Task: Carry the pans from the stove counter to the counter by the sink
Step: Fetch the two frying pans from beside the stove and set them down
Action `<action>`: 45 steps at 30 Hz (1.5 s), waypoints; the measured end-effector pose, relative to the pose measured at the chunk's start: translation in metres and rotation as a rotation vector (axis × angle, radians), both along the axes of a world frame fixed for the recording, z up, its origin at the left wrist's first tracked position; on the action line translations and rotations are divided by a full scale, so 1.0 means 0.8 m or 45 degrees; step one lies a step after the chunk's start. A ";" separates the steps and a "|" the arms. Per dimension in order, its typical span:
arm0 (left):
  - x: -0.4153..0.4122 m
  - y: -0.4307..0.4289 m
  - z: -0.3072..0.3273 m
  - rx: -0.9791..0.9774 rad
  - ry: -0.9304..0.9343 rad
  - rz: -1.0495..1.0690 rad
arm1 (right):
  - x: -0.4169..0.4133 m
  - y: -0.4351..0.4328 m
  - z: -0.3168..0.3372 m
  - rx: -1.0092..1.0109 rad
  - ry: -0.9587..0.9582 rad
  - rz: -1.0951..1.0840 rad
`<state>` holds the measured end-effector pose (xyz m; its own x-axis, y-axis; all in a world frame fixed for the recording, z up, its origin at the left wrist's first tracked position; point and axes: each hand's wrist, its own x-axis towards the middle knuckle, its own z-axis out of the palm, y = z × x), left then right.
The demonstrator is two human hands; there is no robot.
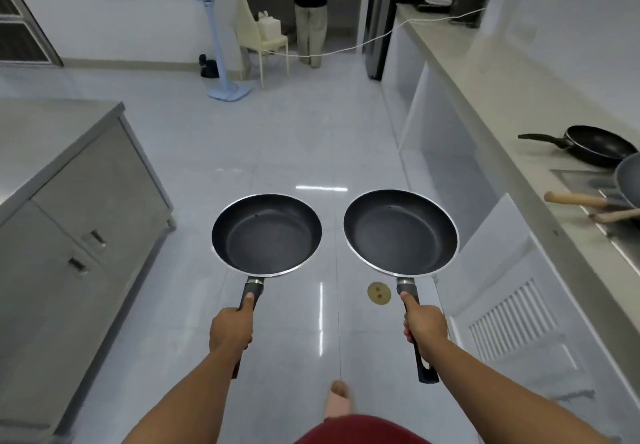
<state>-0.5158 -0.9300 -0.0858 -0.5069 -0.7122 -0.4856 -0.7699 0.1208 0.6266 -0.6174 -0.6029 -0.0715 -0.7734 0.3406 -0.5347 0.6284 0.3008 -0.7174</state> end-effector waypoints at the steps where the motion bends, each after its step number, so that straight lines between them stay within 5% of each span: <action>1: -0.030 -0.001 0.003 0.010 0.014 0.003 | -0.031 -0.002 0.004 0.000 0.003 0.010; 15: -0.438 -0.070 0.009 -0.022 0.114 -0.166 | -0.403 -0.058 0.032 -0.051 0.091 -0.114; 27: -0.820 -0.121 0.052 -0.067 0.229 -0.554 | -0.680 -0.092 0.064 -0.120 0.196 -0.527; 45: -1.349 0.165 0.109 0.095 0.445 -1.062 | -1.005 0.102 0.122 0.029 0.328 -1.085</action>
